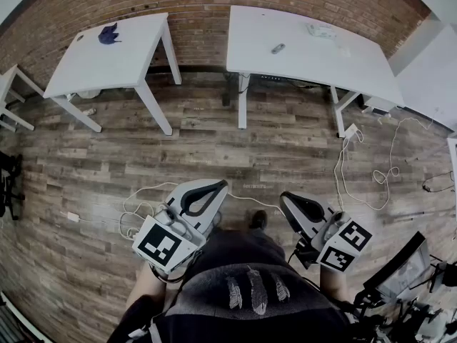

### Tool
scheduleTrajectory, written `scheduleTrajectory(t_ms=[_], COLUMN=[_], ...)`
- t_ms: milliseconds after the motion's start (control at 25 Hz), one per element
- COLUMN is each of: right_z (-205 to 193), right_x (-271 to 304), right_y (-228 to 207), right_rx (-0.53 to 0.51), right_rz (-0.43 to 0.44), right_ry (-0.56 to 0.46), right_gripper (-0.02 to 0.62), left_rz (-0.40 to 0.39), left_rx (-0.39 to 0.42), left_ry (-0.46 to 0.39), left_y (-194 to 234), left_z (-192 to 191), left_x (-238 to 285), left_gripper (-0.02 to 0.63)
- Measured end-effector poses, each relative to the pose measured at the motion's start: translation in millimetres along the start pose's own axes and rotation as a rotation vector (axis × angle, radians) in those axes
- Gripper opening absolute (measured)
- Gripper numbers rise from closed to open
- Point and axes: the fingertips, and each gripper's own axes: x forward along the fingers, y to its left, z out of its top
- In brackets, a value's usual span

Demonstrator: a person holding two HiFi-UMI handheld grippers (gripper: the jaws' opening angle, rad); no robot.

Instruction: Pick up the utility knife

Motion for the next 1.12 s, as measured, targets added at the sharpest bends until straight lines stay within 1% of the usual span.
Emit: scheduleTrajectory(t_ms=[120,200,360,600,840,1000,1120], right_z=[5,8,18,38,45,46,52], right_x=[-12,-26,-56,-77,-82,-80,-75], right_y=[-18,-36,-79,-131,-150,-153,-156], right_rx=[-0.009,-0.008,0.05,0.051,0.05,0.059,0.047], right_rz=[0.032,0.038,0.052,0.112,0.18,0.212,0.222], right_ry=[0.008,0.018,-0.007,0.0,-0.001,0.002,0.008], right_gripper=[-0.002,-0.002,-0.002,-0.002,-0.002,-0.002,-0.002], left_rz=[0.003,-0.008,-0.019,0.03,0.072,0.096,0.105], left_rx=[-0.027,-0.015,0.015,0.047,0.06,0.009,0.005], left_ry=[0.02,0.032,0.045,0.092,0.118,0.117,0.119], left_y=[-10,-20,-39,-53,-60,-57,-48], left_z=[6,11,24,31,34,33,34], left_x=[34,62,114,169,193,197,202], left_gripper=[-0.003,-0.003,-0.003,-0.003,-0.003,-0.003,-0.003])
